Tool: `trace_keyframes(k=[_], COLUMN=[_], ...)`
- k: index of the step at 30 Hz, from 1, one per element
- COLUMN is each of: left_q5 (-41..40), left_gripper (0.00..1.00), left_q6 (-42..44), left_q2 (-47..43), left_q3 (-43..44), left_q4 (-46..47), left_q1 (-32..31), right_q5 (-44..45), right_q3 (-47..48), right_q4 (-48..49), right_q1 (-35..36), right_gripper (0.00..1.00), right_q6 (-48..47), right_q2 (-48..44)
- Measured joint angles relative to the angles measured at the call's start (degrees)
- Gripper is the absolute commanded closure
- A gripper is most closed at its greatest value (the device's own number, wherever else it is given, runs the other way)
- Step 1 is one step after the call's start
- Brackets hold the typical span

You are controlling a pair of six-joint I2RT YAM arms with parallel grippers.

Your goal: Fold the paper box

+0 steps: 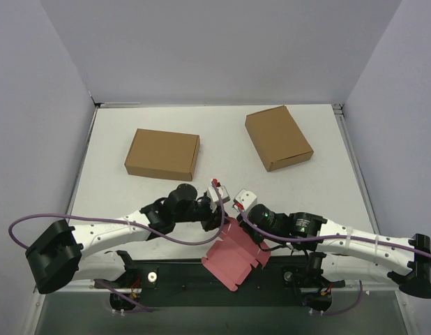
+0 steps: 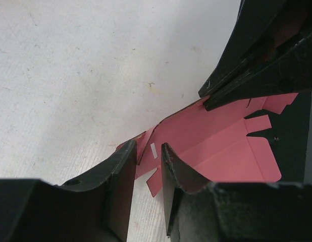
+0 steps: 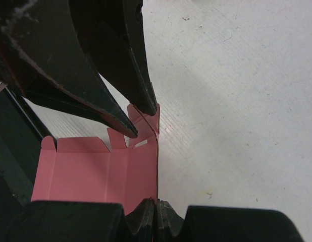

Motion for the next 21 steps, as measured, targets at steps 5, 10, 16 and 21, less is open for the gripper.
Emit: trace_keyframes(k=[5, 10, 16, 21], left_q5=[-0.02, -1.22, -6.32, -9.6], left_gripper=[0.67, 0.79, 0.95, 1.0], left_q6=[-0.22, -0.68, -3.23, -5.84], left_q2=[0.94, 3.23, 5.29, 7.21], left_q3=[0.11, 1.16, 2.36, 3.37], left_q4=[0.07, 0.02, 0.04, 0.09], left_q1=[-0.63, -1.75, -3.26, -3.93], right_q5=[0.09, 1.36, 3.74, 6.01], right_q3=[0.0, 0.0, 0.0, 0.0], right_q4=[0.0, -0.09, -0.59, -0.09], right_q1=[0.0, 0.0, 0.04, 0.17], right_gripper=[1.0, 1.0, 1.0, 1.0], right_q6=[0.09, 0.48, 1.51, 1.79], right_q2=[0.0, 0.0, 1.05, 2.6])
